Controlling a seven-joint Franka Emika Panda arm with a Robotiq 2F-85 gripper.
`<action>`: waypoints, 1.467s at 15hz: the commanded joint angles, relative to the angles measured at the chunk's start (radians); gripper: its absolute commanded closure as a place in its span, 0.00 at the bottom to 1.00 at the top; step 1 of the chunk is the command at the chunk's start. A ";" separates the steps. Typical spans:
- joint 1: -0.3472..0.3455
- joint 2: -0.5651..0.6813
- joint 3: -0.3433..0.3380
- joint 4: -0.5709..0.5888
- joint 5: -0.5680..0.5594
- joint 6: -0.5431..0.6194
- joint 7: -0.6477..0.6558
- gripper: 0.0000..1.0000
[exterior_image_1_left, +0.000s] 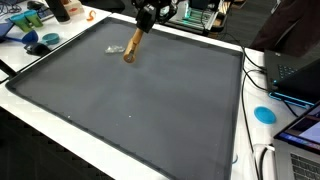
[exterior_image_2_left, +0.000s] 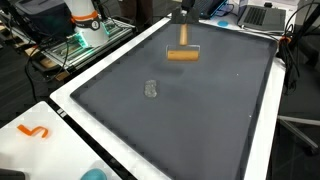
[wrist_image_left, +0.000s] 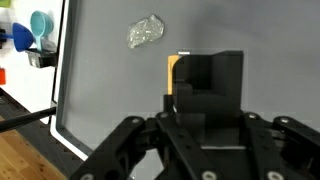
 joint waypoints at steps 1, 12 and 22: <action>0.002 0.012 -0.021 0.026 -0.008 -0.019 -0.018 0.76; -0.038 -0.011 -0.067 0.033 0.013 -0.005 -0.111 0.76; -0.127 -0.067 -0.125 0.004 0.051 0.041 -0.330 0.76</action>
